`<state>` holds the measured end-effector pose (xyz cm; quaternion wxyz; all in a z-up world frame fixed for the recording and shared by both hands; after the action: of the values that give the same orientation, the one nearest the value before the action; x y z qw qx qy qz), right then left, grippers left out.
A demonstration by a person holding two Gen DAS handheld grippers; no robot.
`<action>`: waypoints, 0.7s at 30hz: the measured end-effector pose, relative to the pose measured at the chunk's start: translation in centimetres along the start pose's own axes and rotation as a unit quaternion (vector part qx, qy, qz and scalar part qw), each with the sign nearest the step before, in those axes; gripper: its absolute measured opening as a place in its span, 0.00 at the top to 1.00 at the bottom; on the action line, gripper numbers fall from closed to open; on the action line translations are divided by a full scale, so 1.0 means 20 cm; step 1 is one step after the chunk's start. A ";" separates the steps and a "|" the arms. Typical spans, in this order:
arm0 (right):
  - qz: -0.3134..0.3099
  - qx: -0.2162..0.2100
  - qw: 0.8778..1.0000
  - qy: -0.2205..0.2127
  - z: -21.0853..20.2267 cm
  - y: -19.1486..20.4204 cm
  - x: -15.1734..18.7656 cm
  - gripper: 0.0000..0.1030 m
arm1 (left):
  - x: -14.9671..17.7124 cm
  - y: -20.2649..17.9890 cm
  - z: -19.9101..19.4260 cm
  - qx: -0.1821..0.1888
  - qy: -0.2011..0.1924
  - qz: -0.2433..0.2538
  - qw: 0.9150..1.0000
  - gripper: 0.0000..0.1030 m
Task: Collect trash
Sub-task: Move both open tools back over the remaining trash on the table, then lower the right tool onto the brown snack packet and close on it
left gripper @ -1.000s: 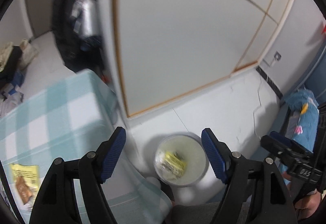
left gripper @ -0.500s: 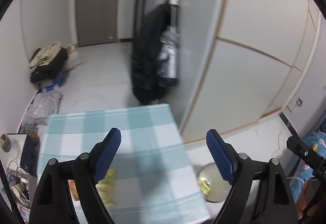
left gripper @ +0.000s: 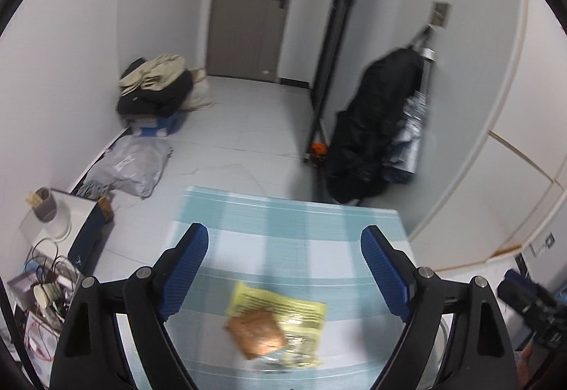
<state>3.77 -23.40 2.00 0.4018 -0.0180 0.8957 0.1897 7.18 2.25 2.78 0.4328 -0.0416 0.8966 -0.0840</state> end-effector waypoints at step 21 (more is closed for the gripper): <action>-0.174 -0.019 0.959 0.221 0.96 0.69 0.43 0.13 | 0.02 0.63 0.08 -0.016 0.056 -0.172 0.983 0.17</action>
<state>9.06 -2.71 -11.33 0.2200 -0.2228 0.9414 0.1254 8.11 14.46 -0.87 0.3601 -0.1972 0.9002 -0.1451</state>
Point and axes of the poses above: each gripper's, at about its wrist camera, not at the fingertips, and z roughly the way its jaws point, y to its left, x to its underside, the point moved 1 cm from there along z, roughly the way its jaws point, and after that the axes turned 2 degrees about -x, right-handed, at the moved point
